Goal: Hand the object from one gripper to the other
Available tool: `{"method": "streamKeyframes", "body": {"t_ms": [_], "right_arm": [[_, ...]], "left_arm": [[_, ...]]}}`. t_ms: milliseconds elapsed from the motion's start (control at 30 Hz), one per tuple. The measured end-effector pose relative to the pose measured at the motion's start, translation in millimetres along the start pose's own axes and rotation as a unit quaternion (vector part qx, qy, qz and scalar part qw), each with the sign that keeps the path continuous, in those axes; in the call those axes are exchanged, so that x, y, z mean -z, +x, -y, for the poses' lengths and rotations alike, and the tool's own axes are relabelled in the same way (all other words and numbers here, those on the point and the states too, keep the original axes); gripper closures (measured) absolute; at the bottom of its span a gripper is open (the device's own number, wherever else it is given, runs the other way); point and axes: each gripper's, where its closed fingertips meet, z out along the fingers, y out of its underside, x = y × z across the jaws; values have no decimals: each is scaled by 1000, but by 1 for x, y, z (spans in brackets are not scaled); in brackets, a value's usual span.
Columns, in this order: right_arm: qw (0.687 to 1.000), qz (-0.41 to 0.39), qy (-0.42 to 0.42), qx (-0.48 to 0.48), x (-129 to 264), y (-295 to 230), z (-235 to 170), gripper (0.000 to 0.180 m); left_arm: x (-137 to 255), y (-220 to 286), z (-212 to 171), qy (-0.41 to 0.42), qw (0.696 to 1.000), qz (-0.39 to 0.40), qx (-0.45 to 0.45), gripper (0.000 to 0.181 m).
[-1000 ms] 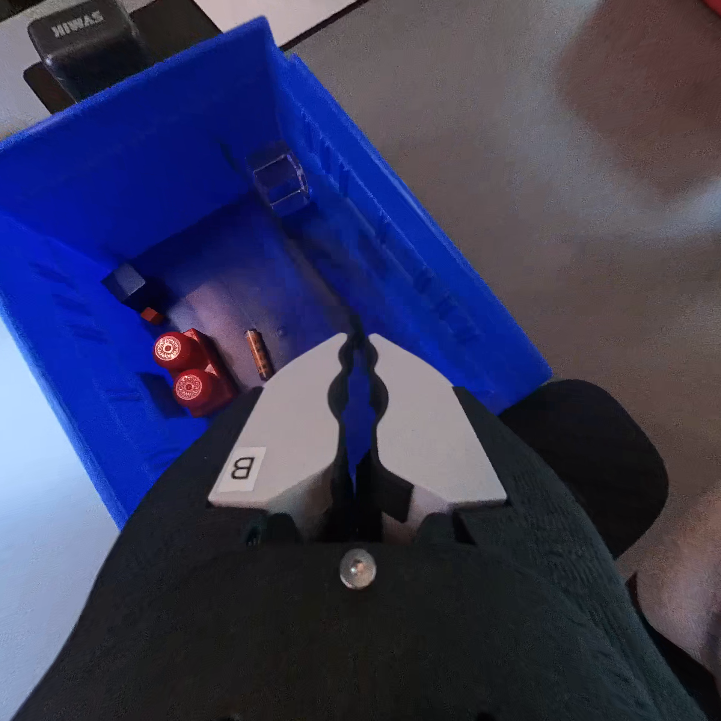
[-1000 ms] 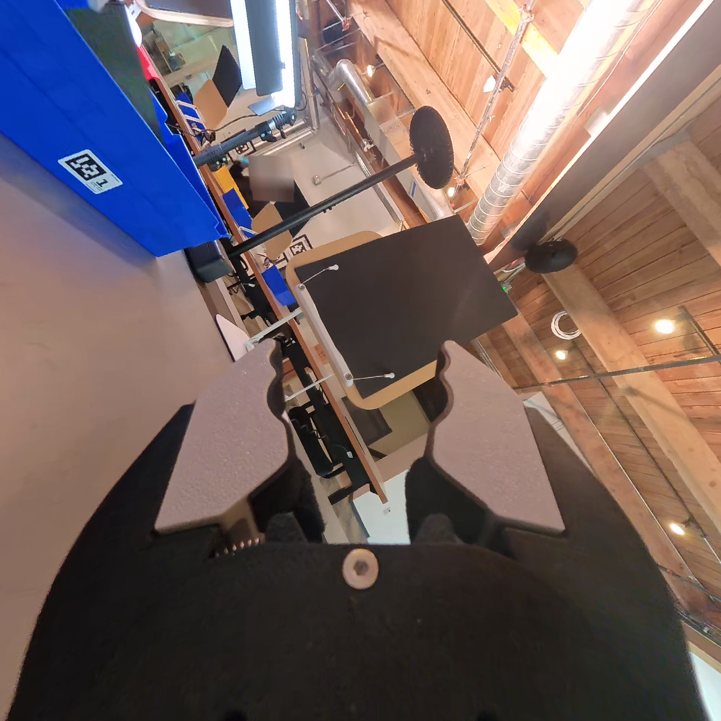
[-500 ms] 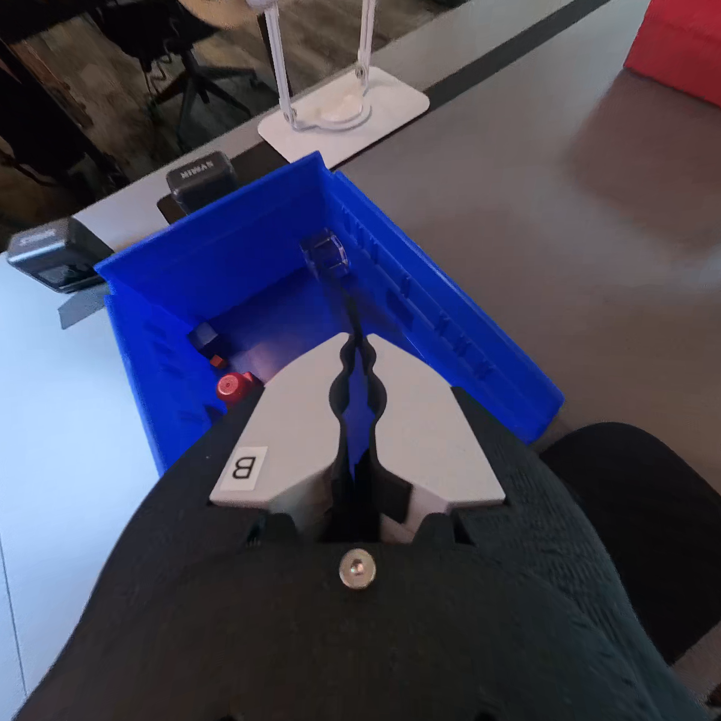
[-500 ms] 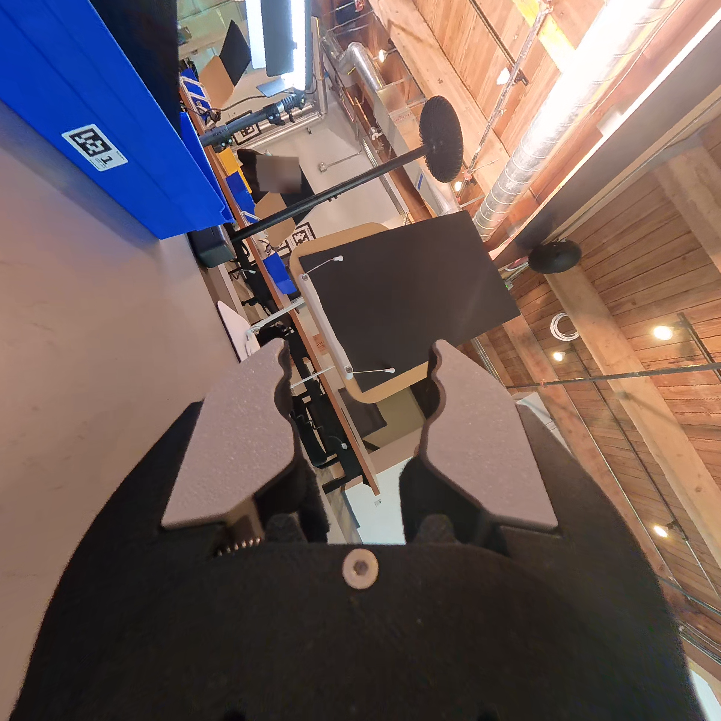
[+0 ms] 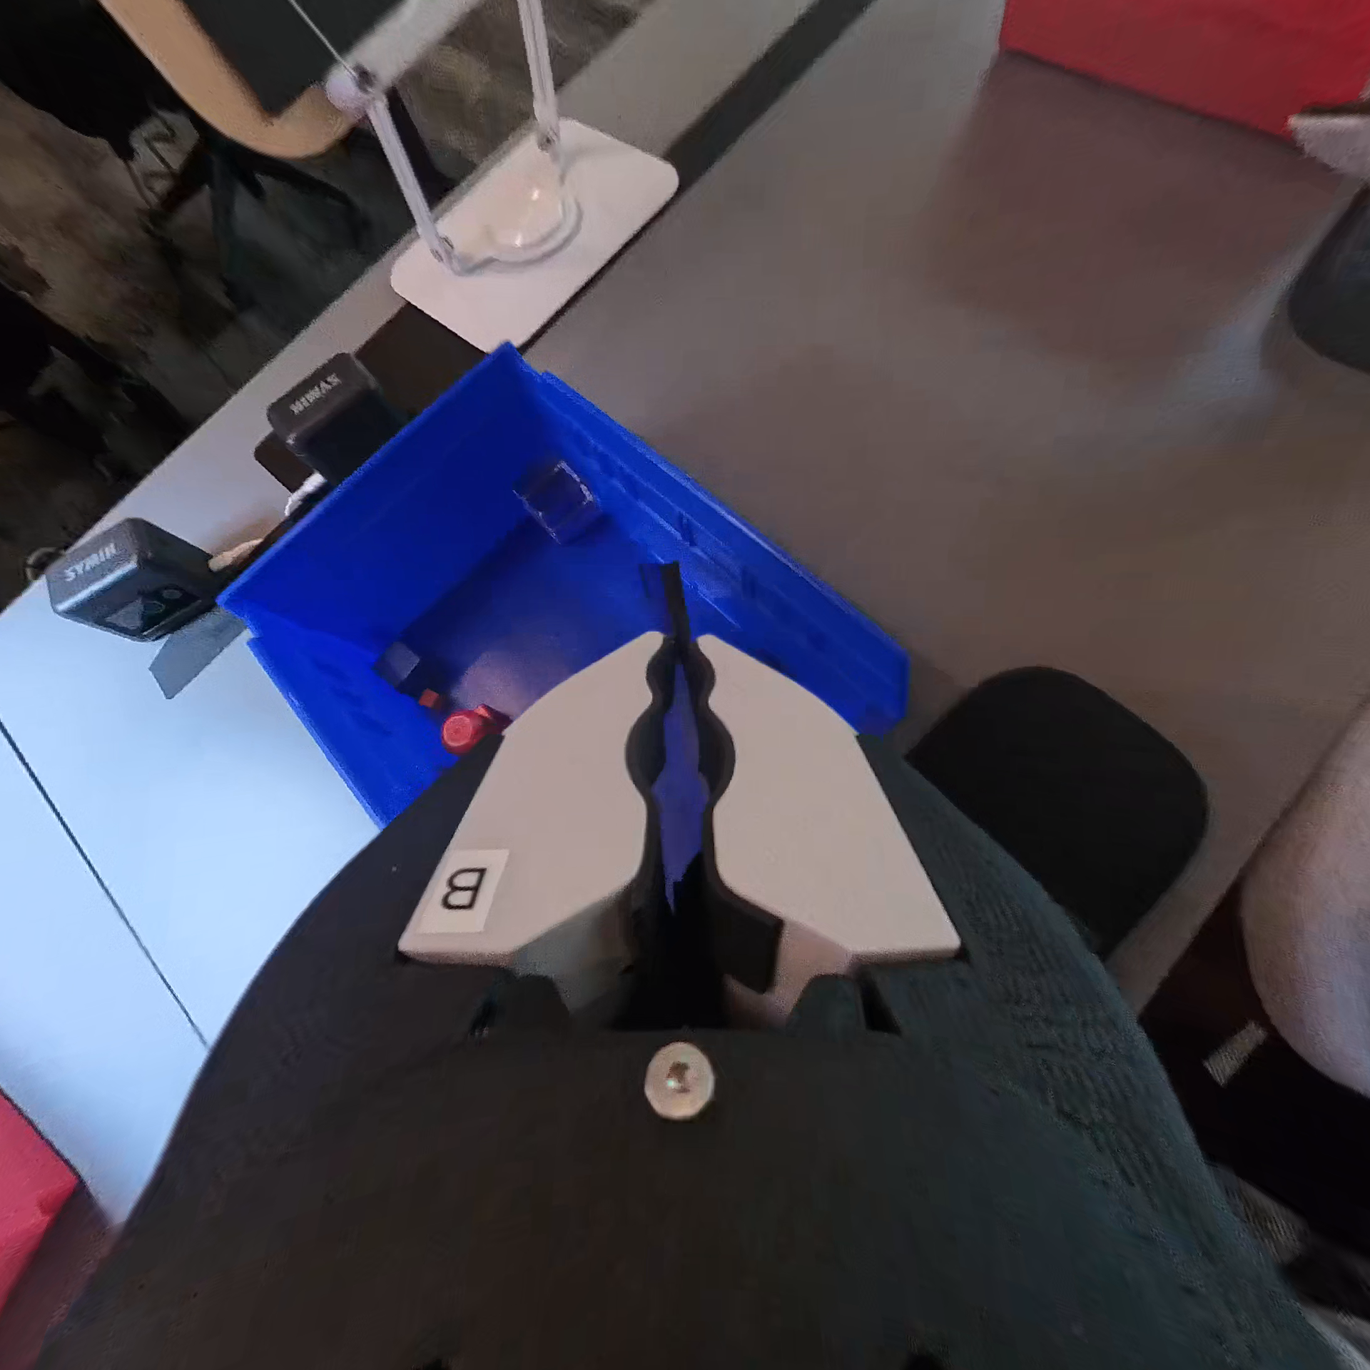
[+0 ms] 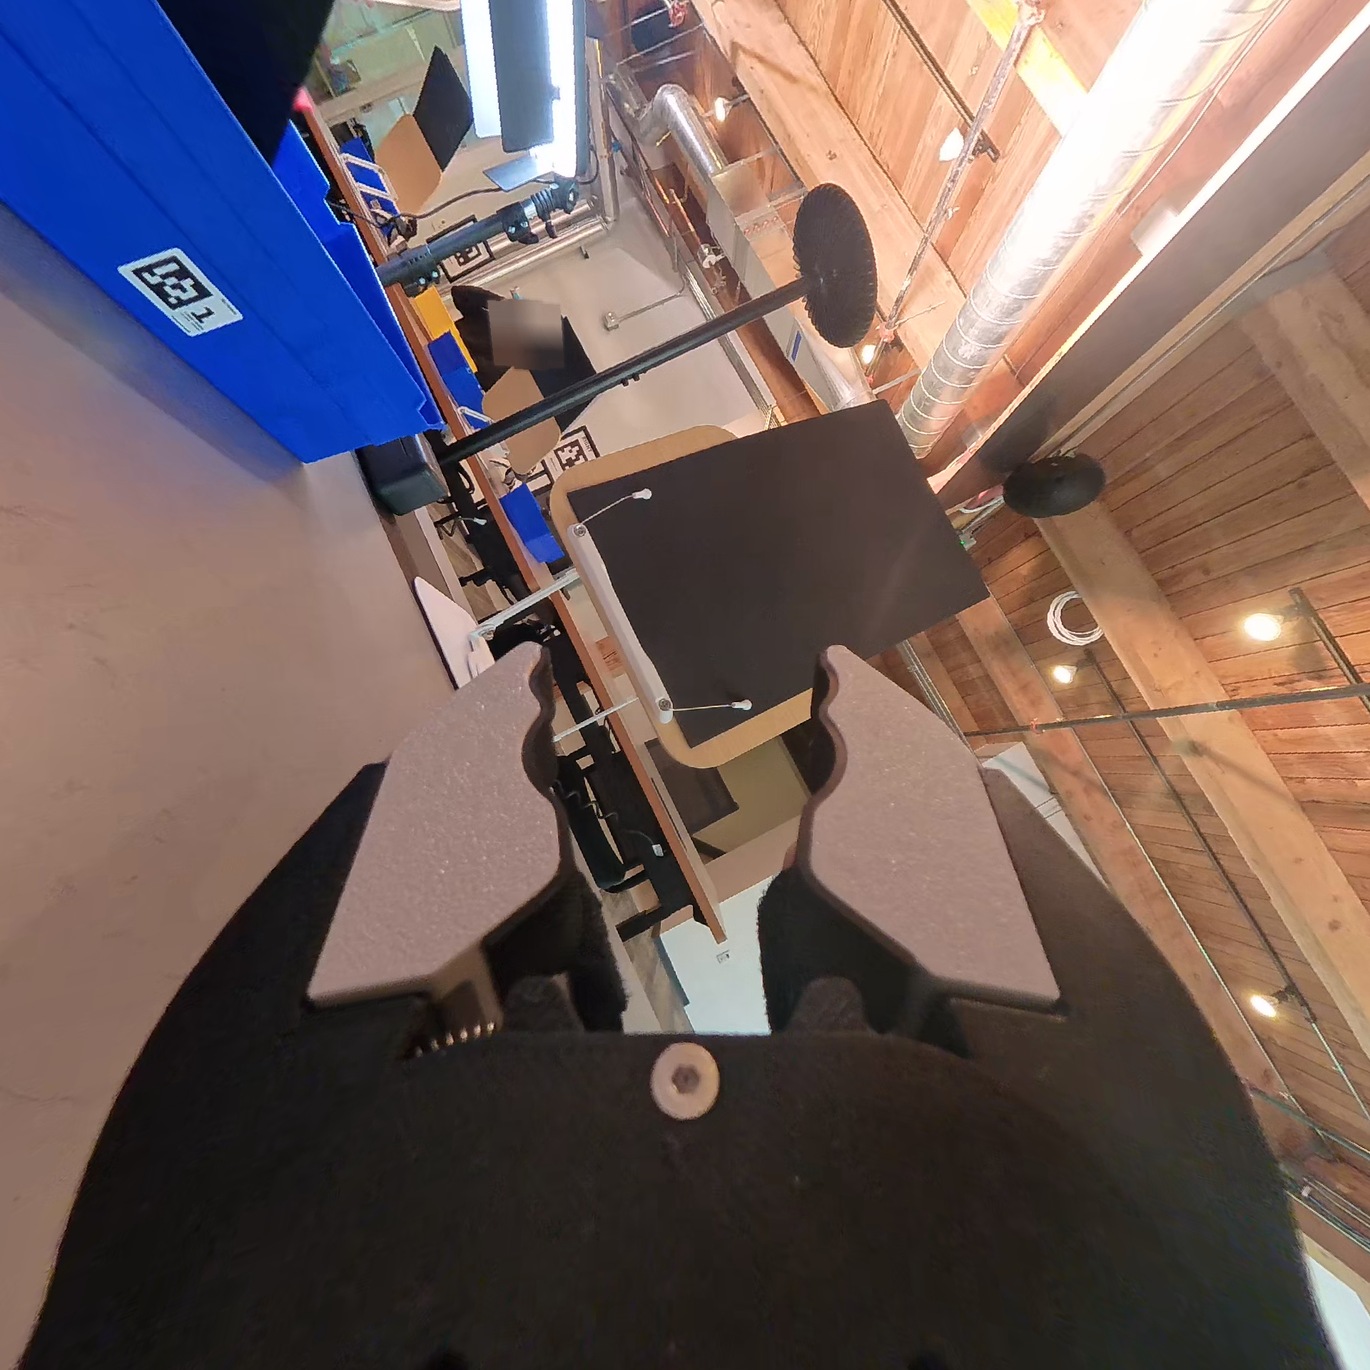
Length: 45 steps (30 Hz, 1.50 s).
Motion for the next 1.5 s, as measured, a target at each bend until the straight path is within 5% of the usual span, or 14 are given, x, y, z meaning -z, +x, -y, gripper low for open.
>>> {"method": "streamKeyframes", "body": {"t_ms": [33,233,467,600,900,1033,1167,1333,1500], "right_arm": [[1000,-1,1,-1,0,0,0,113],[1000,-3,1,0,0,0,2,113],[1000,-11,4,-1,1,3,3,114],[1000,-14,5,6,1,4,5,114],[1000,-13,2,7,1,3,4,114],[999,-21,6,-24,2,8,4,115],[993,-31,16,-114,4,18,0,121],[963,-28,45,-265,7,29,-5,128],[884,10,103,-456,6,45,1,130]], "left_arm": [[1,1,1,-26,1000,-14,-7,177],[-20,-9,-8,-202,975,-86,-20,177],[-32,-35,1,-240,967,-85,21,177],[-41,-38,-42,-349,934,-72,25,170],[-47,-34,-39,-290,953,-83,26,178],[-18,-41,-7,-187,981,-40,20,178],[7,-43,55,73,997,28,-8,179],[12,26,114,403,912,-13,-74,178],[-23,121,138,497,832,-245,5,179]]}}
